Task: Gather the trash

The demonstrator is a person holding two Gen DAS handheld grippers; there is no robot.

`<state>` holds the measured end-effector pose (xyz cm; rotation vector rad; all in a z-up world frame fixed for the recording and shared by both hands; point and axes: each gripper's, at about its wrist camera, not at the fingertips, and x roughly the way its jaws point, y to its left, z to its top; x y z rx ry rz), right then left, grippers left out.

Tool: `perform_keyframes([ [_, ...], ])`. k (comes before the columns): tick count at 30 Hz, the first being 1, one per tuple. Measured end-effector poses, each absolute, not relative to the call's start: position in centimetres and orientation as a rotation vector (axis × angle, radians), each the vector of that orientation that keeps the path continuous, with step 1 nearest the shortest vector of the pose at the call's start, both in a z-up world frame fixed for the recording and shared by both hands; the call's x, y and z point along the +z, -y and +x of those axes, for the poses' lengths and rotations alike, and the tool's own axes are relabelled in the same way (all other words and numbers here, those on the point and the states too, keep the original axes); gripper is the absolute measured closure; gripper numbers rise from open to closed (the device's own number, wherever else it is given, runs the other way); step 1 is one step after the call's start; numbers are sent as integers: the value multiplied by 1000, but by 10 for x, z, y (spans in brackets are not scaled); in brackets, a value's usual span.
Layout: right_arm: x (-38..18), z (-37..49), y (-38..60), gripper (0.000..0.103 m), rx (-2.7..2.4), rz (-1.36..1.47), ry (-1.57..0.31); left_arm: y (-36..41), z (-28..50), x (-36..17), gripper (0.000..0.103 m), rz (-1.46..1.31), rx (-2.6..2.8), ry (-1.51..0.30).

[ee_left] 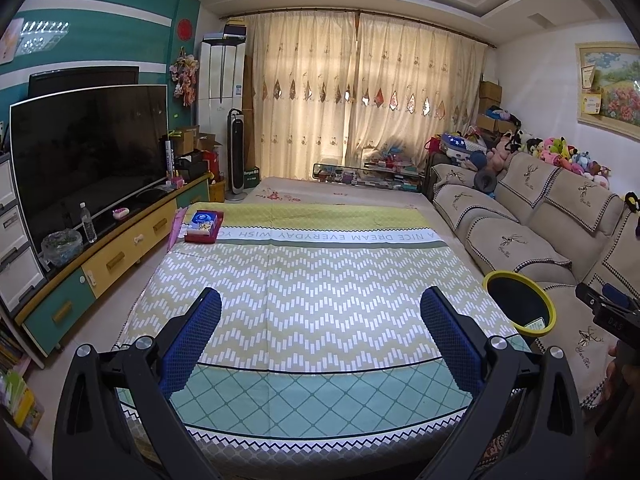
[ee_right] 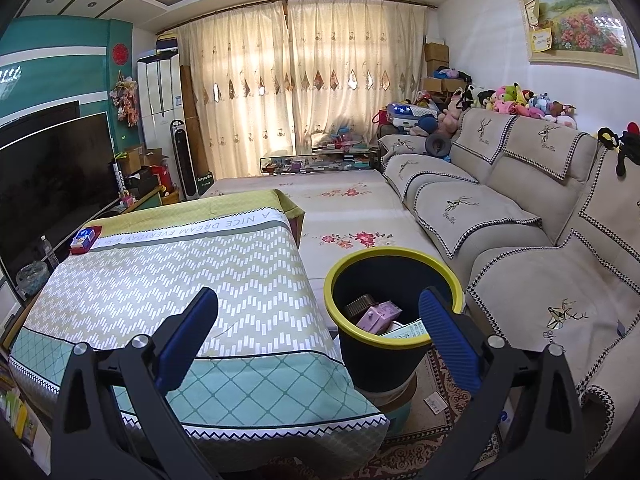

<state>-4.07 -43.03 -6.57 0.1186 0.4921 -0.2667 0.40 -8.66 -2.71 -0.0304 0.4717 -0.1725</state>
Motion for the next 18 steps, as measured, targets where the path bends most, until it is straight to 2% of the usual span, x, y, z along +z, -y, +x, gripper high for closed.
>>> perform_keyframes([
  [18, -70, -39, 430, 7, -263, 120, -495, 89, 13, -33, 5, -34, -182, -491],
])
